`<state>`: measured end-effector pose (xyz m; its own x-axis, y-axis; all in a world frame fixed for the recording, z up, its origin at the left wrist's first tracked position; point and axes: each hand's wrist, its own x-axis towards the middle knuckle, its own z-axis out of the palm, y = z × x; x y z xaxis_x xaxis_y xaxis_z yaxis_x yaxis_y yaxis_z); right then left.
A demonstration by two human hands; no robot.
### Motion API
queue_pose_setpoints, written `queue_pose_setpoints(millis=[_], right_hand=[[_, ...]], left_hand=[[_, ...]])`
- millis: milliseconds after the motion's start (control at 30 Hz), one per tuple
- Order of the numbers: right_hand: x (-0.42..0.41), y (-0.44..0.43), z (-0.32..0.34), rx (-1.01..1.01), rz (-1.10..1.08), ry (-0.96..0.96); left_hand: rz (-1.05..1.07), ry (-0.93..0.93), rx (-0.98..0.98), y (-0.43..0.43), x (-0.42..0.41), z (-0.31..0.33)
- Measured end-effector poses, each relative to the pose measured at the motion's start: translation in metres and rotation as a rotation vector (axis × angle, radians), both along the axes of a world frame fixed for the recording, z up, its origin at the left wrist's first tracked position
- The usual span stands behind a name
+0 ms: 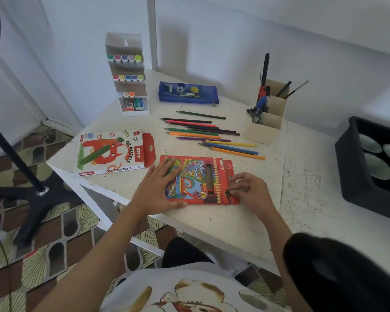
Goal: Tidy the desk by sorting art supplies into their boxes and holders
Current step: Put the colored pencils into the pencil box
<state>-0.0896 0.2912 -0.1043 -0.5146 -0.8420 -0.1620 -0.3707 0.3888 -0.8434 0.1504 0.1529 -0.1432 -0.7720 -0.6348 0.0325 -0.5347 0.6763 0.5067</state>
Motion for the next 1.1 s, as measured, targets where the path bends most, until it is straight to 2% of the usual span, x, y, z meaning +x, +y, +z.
queue_pose_setpoints(millis=[167,433,567,767,1100], right_hand=[[-0.009,-0.001,0.004,0.04,0.073,0.011],[-0.043,-0.024,0.022,0.016,0.009,0.314],[-0.055,-0.053,0.024,0.046,0.034,0.394],[-0.043,-0.093,0.005,0.125,0.149,0.472],[-0.025,-0.105,-0.005,0.12,0.073,0.608]], left_hand=[[-0.003,0.009,-0.001,0.001,0.001,0.0],[-0.005,0.025,0.009,0.0,0.001,0.0],[-0.008,0.021,0.01,0.0,0.002,-0.002],[0.003,0.04,0.018,0.0,0.002,-0.002],[0.006,0.044,0.026,0.0,0.003,0.0]])
